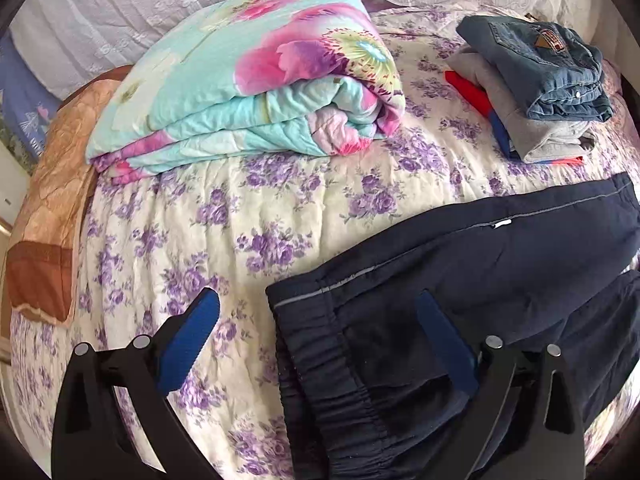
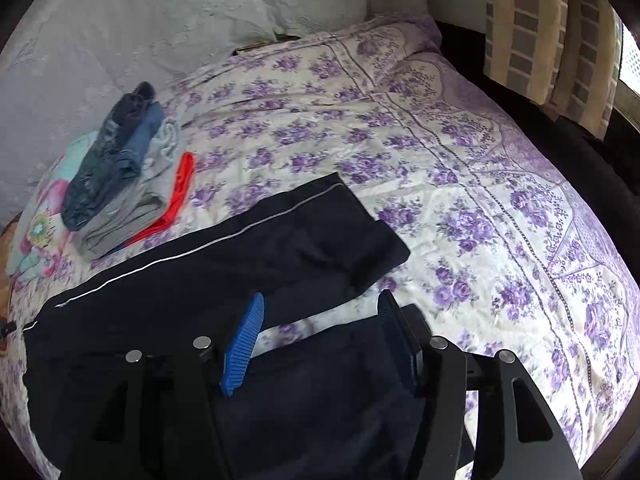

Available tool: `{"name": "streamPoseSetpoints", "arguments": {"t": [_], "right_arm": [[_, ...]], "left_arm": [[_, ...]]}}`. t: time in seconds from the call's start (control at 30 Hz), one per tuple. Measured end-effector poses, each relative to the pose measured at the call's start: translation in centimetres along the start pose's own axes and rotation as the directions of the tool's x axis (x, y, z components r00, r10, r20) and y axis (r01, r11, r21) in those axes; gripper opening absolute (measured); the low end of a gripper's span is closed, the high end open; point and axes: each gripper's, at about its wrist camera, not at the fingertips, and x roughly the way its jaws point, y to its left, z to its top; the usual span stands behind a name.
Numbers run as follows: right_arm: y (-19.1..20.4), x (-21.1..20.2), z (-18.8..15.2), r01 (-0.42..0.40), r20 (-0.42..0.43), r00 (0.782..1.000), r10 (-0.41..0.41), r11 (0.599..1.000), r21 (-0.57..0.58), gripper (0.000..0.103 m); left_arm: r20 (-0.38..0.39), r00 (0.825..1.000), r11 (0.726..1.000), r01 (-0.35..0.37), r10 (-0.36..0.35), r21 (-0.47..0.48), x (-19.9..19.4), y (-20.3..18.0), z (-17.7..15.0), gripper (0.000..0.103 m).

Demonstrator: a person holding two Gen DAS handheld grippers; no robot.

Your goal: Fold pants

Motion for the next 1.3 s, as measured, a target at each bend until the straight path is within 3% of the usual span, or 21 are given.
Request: {"name": "streamPoseSetpoints", "arguments": {"t": [0.13, 0.3, 0.37, 0.43, 0.47, 0.5, 0.53, 0.57, 0.63, 0.7, 0.83, 0.87, 1.03, 1.13, 1.2, 1.23, 1.27, 1.3], "right_arm": [[3.7, -1.3, -3.9, -0.066, -0.030, 0.997, 0.065, 0.997, -0.043, 0.060], [7.0, -1.7, -5.3, -0.057, -0.055, 0.997, 0.052, 0.995, -0.081, 0.060], [8.3, -1.6, -4.9, -0.051, -0.048, 0.998, 0.046, 0.993, -0.111, 0.060], [9.9, -0.9, -4.2, -0.078, -0.057, 0.996, 0.070, 0.986, -0.144, 0.060], [11.2, -0.2, -3.6, -0.104, -0.069, 0.993, 0.093, 0.979, -0.176, 0.060], [12.8, 0.7, -2.9, -0.150, -0.090, 0.987, 0.133, 0.963, -0.224, 0.060], [14.9, 1.6, -1.9, -0.216, -0.115, 0.975, 0.190, 0.935, -0.282, 0.060], [17.1, 2.5, -1.0, -0.284, -0.148, 0.958, 0.247, 0.897, -0.338, 0.060], [22.1, 5.0, 1.0, -0.431, -0.263, 0.900, 0.346, 0.793, -0.431, 0.070], [26.8, 7.9, 2.5, -0.513, -0.355, 0.857, 0.375, 0.689, -0.511, 0.075], [33.7, 13.8, 3.9, -0.510, -0.443, 0.858, 0.262, 0.549, -0.662, 0.075], [34.7, 15.2, 3.9, -0.523, -0.475, 0.847, 0.236, 0.522, -0.674, 0.075], [36.9, 19.4, 4.0, -0.589, -0.580, 0.797, 0.167, 0.427, -0.686, 0.075], [37.3, 21.3, 3.4, -0.660, -0.672, 0.729, 0.131, 0.397, -0.638, 0.075], [37.7, 22.5, 2.3, -0.669, -0.697, 0.712, 0.086, 0.385, -0.636, 0.074], [37.8, 22.5, 1.7, -0.657, -0.681, 0.728, 0.083, 0.371, -0.656, 0.068], [37.9, 21.8, 1.3, -0.660, -0.670, 0.735, 0.107, 0.339, -0.670, 0.039], [38.0, 20.9, 1.2, -0.683, -0.679, 0.720, 0.142, 0.319, -0.657, 0.006]], "left_arm": [[-0.076, 0.989, 0.984, 0.132, -0.123, 0.119, 3.9, -0.5, 2.2, 0.096], [-0.216, 0.948, 0.945, 0.275, -0.235, 0.176, 9.4, -1.0, 3.5, 0.096], [-0.247, 0.915, 0.924, 0.358, -0.319, 0.132, 10.7, -0.6, 3.6, 0.096], [-0.212, 0.903, 0.912, 0.400, -0.374, 0.091, 11.3, -0.7, 2.9, 0.067], [-0.166, 0.922, 0.917, 0.372, -0.349, 0.144, 10.8, -1.5, 2.2, 0.065], [-0.122, 0.929, 0.909, 0.367, -0.349, 0.197, 9.8, -2.2, 1.5, 0.042], [-0.098, 0.928, 0.899, 0.373, -0.360, 0.228, 8.8, -2.7, 1.1, 0.016], [-0.078, 0.929, 0.896, 0.369, -0.361, 0.247, 7.9, -3.0, 0.8, 0.008], [-0.054, 0.928, 0.892, 0.369, -0.368, 0.261, 6.7, -3.1, 0.7, 0.008], [-0.039, 0.929, 0.890, 0.363, -0.367, 0.275, 6.0, -3.0, 0.6, 0.008], [-0.023, 0.937, 0.896, 0.341, -0.349, 0.284, 5.0, -2.9, 0.2, 0.008], [-0.022, 0.939, 0.899, 0.336, -0.344, 0.282, 5.0, -3.0, 0.2, 0.008], [-0.015, 0.949, 0.905, 0.304, -0.314, 0.296, 4.6, -3.3, -0.1, 0.008], [-0.012, 0.946, 0.904, 0.312, -0.323, 0.293, 4.6, -3.3, 0.0, 0.008], [-0.012, 0.942, 0.902, 0.326, -0.336, 0.283, 4.7, -2.8, 0.0, 0.008], [-0.012, 0.940, 0.902, 0.332, -0.342, 0.275, 4.7, -2.6, -0.1, 0.008], [-0.014, 0.939, 0.904, 0.334, -0.343, 0.268, 4.9, -2.4, -0.1, 0.008], [-0.015, 0.941, 0.907, 0.330, -0.338, 0.260, 5.1, -2.4, -0.1, 0.008]]}}
